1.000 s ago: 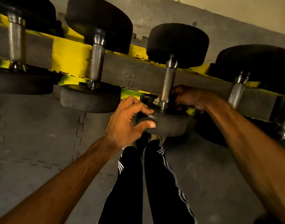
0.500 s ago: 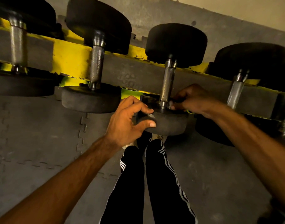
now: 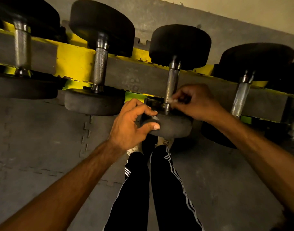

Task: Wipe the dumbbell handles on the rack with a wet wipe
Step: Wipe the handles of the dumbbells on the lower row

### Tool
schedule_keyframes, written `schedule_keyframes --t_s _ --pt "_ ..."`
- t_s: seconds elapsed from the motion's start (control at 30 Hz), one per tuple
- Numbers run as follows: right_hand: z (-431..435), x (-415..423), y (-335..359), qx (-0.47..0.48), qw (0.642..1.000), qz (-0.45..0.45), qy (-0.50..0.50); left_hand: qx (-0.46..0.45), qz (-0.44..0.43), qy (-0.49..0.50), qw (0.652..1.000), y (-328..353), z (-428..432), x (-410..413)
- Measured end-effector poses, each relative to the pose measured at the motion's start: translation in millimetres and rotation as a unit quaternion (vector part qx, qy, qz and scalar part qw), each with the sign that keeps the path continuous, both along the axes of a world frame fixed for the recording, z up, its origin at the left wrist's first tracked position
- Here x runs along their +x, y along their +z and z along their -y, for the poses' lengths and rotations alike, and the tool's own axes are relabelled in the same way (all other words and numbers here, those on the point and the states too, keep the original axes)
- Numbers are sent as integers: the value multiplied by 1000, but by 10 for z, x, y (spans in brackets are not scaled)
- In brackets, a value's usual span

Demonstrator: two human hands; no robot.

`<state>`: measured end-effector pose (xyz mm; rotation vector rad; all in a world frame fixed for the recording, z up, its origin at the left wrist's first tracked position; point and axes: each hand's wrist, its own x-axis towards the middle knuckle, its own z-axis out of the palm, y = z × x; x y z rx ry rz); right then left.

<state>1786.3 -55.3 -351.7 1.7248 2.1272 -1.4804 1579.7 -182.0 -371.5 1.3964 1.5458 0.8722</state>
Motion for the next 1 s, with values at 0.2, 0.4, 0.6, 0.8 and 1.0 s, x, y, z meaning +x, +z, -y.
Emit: schedule_keyframes --t_s 0.2,0.4,0.6,0.8,1.0 --pt "-106 -94 -35 135 987 -57 -73 -7 -7 8 1000 13 18 21" --pt "72 -49 -91 156 983 -27 95 -13 -11 6 1000 25 25 19" --pt "-173 -125 -34 288 951 65 86 -14 -7 16 1000 48 32 37" --pt "-129 -281 46 146 925 37 349 -24 -11 22 999 56 30 51" --pt "-346 -601 108 300 877 233 294 -23 -5 37 999 30 51 67"
